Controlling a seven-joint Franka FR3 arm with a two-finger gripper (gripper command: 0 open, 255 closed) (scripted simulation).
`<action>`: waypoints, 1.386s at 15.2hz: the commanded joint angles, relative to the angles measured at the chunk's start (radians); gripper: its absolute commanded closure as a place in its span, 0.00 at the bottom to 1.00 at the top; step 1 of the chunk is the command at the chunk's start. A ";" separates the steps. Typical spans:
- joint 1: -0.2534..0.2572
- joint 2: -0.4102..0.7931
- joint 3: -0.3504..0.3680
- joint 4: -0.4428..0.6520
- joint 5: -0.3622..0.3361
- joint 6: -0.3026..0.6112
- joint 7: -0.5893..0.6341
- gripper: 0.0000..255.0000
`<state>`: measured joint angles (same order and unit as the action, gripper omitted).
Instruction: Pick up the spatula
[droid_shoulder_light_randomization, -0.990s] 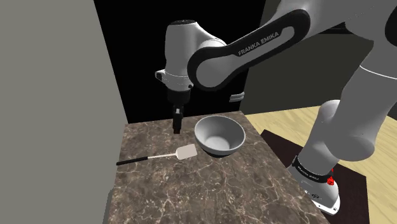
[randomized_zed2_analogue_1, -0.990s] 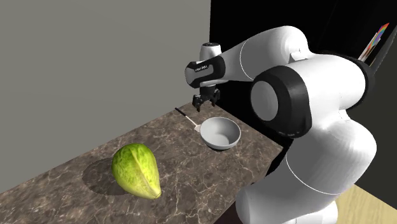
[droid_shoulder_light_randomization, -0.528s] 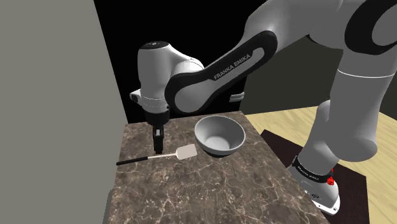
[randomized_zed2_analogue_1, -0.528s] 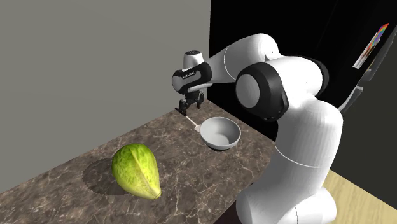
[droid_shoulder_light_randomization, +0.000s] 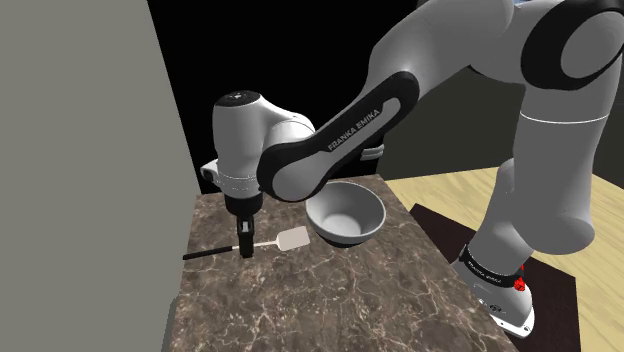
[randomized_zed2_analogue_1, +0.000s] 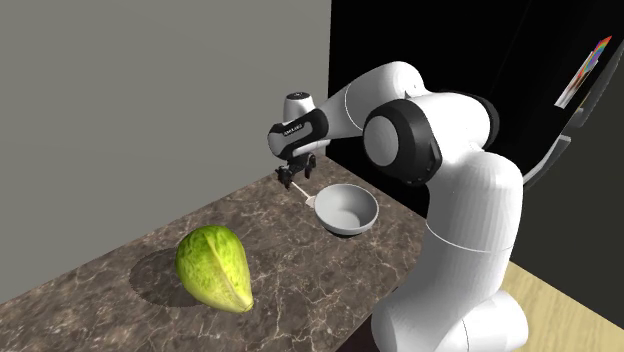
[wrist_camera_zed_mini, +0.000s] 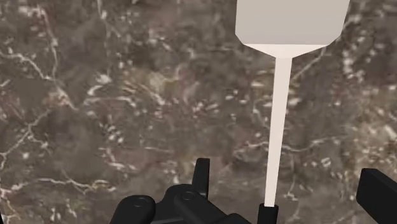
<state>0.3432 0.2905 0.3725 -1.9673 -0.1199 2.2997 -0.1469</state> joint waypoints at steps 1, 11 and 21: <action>0.002 0.014 -0.003 -0.010 -0.008 0.024 0.004 0.00; 0.002 0.014 -0.003 -0.011 -0.008 0.024 0.004 1.00; -0.008 -0.050 0.009 0.034 0.027 -0.080 -0.017 1.00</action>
<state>0.3356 0.2444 0.3813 -1.9401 -0.0955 2.2305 -0.1627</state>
